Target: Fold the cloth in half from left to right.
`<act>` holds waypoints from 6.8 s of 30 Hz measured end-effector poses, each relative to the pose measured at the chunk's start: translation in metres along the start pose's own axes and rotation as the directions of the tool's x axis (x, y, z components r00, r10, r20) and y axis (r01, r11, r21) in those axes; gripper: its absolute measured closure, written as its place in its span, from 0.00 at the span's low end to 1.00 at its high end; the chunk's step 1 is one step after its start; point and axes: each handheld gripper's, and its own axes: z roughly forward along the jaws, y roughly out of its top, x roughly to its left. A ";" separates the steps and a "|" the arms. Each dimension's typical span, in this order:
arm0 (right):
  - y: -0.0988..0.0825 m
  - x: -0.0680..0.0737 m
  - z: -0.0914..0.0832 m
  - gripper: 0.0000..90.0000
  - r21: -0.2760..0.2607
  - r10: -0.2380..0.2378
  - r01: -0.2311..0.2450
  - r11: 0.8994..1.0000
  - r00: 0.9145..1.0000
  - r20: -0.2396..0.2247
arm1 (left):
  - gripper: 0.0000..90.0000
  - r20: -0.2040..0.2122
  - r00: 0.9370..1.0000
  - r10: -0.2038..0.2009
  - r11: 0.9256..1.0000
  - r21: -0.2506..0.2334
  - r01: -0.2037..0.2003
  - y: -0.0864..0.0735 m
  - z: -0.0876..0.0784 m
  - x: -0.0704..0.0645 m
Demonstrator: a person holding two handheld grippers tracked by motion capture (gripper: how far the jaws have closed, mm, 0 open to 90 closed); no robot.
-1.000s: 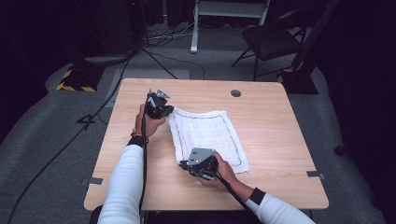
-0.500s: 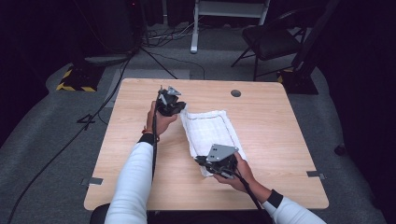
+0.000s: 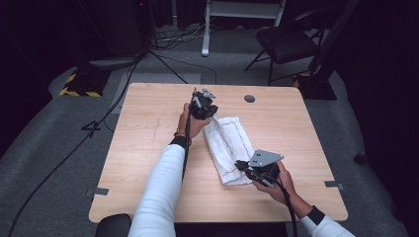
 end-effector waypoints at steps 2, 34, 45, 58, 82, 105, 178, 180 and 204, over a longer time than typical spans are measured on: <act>-0.007 -0.006 -0.004 0.96 0.009 0.018 -0.018 1.000 1.000 0.013 | 0.95 0.005 1.000 0.009 1.000 0.000 -0.009 0.004 0.006 -0.006; -0.067 -0.053 -0.033 0.55 0.124 0.169 -0.187 0.975 0.975 0.141 | 0.30 0.096 0.979 0.179 0.982 0.046 -0.184 -0.021 -0.014 -0.082; -0.072 -0.066 -0.021 0.51 0.131 0.176 -0.198 0.971 0.971 0.161 | 0.30 0.240 0.938 0.250 0.957 0.084 -0.277 -0.087 -0.044 -0.125; -0.073 -0.062 -0.011 0.46 0.155 0.138 -0.144 0.977 0.989 0.050 | 0.30 0.252 0.927 0.276 0.936 0.150 -0.319 -0.105 -0.032 -0.138; -0.066 -0.018 -0.016 0.44 0.157 0.157 -0.143 0.977 0.985 -0.077 | 0.30 0.263 0.933 0.245 0.950 0.127 -0.286 -0.142 -0.082 -0.126; -0.005 -0.124 0.031 0.44 0.086 0.194 -0.207 0.974 0.971 0.143 | 0.27 0.096 0.988 0.121 0.988 0.084 -0.129 -0.070 -0.047 -0.042; 0.025 -0.157 0.069 0.94 0.006 0.240 -0.243 0.970 0.961 0.140 | 0.91 0.061 0.991 0.118 0.993 0.002 -0.118 -0.019 -0.004 -0.020; 0.024 -0.155 0.065 0.94 0.000 0.233 -0.235 0.972 0.962 0.140 | 0.91 0.067 0.990 0.124 0.992 0.002 -0.125 -0.020 -0.005 -0.022; 0.003 -0.114 0.023 0.94 -0.055 0.157 -0.157 0.986 0.987 0.008 | 0.91 0.206 0.944 0.258 0.966 -0.070 -0.249 -0.049 -0.053 -0.054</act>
